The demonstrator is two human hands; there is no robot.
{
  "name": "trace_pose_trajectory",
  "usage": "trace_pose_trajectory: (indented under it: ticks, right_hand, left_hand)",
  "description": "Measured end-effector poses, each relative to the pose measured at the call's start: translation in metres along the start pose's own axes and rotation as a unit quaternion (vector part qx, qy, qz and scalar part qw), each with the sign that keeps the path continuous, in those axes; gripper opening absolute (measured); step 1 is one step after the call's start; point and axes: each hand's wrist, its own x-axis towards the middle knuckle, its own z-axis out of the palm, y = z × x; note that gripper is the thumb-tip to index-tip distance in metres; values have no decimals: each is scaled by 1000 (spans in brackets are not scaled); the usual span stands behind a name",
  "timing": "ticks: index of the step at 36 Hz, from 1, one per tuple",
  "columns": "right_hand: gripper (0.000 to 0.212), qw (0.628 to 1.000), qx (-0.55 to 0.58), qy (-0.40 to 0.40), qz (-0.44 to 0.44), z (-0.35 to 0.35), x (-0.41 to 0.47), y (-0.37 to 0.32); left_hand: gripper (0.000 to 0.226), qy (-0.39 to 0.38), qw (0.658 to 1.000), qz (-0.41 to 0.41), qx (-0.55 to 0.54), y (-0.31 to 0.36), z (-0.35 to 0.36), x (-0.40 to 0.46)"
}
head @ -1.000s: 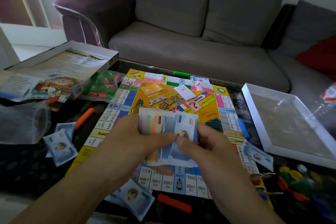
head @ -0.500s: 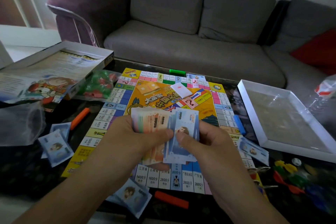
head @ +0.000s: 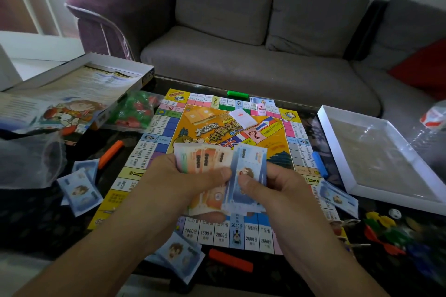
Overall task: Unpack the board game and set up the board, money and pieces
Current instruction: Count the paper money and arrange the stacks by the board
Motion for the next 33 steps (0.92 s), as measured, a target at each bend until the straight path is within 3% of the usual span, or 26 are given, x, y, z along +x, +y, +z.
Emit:
trace_pose_trajectory:
  ticks: [5, 10, 15, 21, 25, 28, 31, 33]
  right_hand:
    - [20, 1000, -10, 20, 15, -3, 3, 3]
    - [19, 999, -28, 30, 10, -4, 4, 1]
    - [20, 991, -132, -32, -19, 4, -4, -2]
    - [16, 943, -277, -185, -19, 48, -14, 9]
    - [5, 888, -409, -196, -71, 74, -11, 20]
    - [27, 837, -499, -193, -116, 82, -10, 30]
    - [40, 835, -501, -177, -141, 82, -10, 37]
    - [34, 855, -469, -174, -135, 81, -10, 37]
  left_hand:
    - [28, -8, 999, -45, -25, 6, -5, 1]
    - [23, 62, 998, -26, -10, 9, -21, 10]
    - [24, 121, 993, 6, 10, 17, -39, 14]
    - [24, 136, 990, 17, -15, 23, -50, 15]
    - [22, 118, 993, 19, -23, 22, -48, 13]
    - [21, 120, 992, 25, -29, 21, -48, 13]
    - [24, 121, 991, 32, -35, 21, -49, 13]
    - [24, 116, 992, 32, -41, 21, -49, 14]
